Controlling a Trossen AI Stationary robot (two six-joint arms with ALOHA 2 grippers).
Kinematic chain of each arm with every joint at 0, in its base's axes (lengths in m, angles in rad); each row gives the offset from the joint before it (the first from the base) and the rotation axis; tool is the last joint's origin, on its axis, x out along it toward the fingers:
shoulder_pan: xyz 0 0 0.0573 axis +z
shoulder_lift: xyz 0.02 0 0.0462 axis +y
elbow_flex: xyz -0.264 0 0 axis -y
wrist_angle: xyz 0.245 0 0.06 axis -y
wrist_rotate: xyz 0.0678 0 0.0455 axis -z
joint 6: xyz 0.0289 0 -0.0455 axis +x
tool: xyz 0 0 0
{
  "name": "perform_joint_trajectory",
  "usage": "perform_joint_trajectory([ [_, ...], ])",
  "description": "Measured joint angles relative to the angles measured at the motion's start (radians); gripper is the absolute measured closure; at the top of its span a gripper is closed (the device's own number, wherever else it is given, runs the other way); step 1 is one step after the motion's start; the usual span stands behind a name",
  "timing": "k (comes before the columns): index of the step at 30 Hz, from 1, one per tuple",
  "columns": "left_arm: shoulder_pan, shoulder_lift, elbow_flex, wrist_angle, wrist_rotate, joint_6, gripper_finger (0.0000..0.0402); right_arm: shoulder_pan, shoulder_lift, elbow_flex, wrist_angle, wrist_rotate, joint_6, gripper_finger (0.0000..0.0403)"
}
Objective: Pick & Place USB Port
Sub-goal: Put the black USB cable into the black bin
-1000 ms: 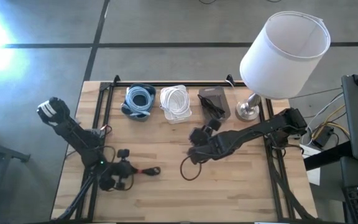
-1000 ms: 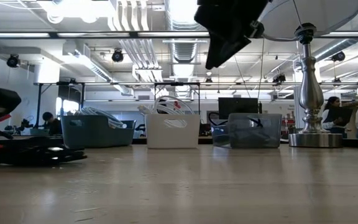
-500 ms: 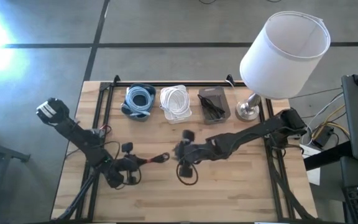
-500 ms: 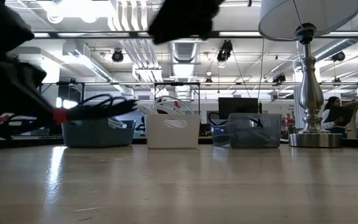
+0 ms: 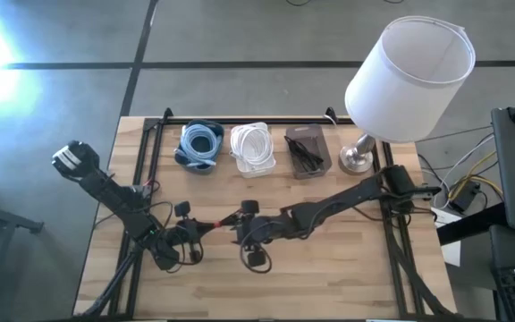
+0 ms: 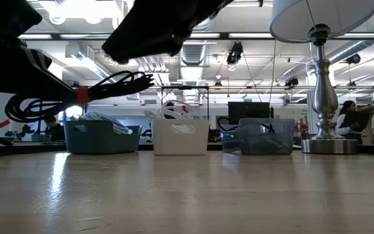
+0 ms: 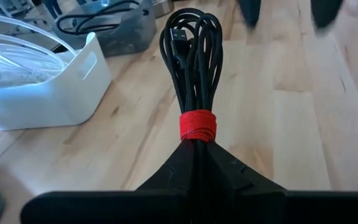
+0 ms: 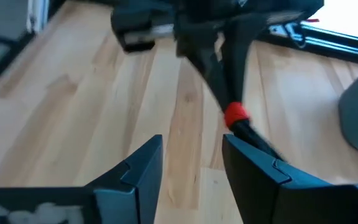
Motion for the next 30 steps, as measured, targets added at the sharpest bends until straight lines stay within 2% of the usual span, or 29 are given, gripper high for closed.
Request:
perform_joint_trajectory([
  [3, 0.001, 0.000, 0.000, 0.013, 0.000, 0.000, 0.0372, 0.000, 0.040, 0.035, -0.002, 0.009, -0.037, 0.0219],
  [10, 0.001, 0.000, -0.001, 0.019, 0.001, 0.000, 0.0372, -0.002, 0.046, 0.072, -0.005, 0.110, -0.049, 0.0182],
  [18, 0.001, 0.000, 0.027, 0.036, 0.005, 0.014, 0.0371, -0.026, 0.075, 0.069, -0.008, 0.135, -0.042, 0.0157],
  [23, 0.001, 0.000, 0.058, 0.047, 0.018, 0.099, 0.0371, -0.044, 0.095, 0.068, -0.011, 0.135, 0.004, 0.0159],
  [30, 0.001, -0.001, 0.050, 0.047, 0.013, 0.099, 0.0371, -0.048, 0.095, 0.082, -0.018, 0.128, 0.005, 0.0190],
])
